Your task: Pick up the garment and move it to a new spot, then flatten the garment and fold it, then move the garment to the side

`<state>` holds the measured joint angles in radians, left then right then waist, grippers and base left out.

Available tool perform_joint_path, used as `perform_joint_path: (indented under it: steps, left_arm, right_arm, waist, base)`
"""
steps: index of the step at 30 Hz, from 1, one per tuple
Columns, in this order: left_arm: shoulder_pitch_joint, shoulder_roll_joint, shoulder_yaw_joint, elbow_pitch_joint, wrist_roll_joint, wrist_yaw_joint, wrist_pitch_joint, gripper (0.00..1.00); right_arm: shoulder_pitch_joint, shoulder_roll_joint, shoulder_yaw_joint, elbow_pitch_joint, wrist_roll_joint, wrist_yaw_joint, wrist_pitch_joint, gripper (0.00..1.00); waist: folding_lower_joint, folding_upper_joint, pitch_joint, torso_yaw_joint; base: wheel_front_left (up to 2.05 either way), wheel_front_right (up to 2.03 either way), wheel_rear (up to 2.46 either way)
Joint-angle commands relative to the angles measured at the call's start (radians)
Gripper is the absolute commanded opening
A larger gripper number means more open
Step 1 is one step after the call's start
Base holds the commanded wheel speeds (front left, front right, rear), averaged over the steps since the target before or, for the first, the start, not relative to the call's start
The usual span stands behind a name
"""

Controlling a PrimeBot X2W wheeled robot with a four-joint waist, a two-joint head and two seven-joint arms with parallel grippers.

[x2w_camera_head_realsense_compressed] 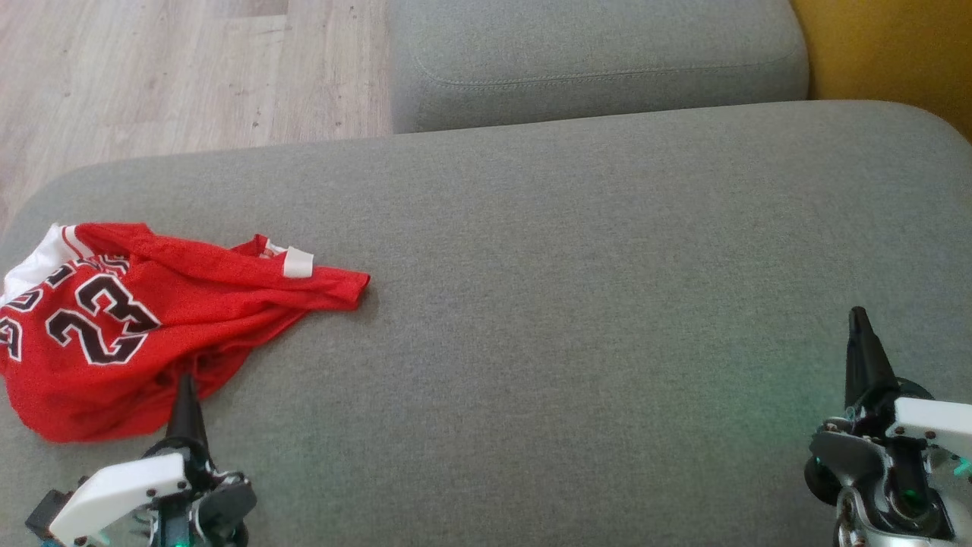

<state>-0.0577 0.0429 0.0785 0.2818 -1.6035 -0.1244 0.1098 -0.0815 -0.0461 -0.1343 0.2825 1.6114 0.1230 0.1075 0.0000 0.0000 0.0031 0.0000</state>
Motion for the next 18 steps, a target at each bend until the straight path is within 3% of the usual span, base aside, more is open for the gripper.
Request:
perform_joint_path:
  steps: [1, 18]
  left_arm:
    - [-0.050, 0.007, 0.035, -0.037, -0.006, -0.006, 0.003, 0.00]
    - [-0.050, 0.007, 0.035, -0.037, -0.006, -0.006, 0.003, 0.00]
  right_arm:
    - [-0.026, -0.004, 0.021, -0.038, -0.002, 0.008, 0.005, 0.00]
    - [-0.026, -0.004, 0.021, -0.038, -0.002, 0.008, 0.005, 0.00]
  waist:
    - [0.0000, 0.0000, 0.000, 0.000]
    - [0.0000, 0.0000, 0.000, 0.000]
  base:
    - [0.00, 0.00, 0.00]
    - [0.00, 0.00, 0.00]
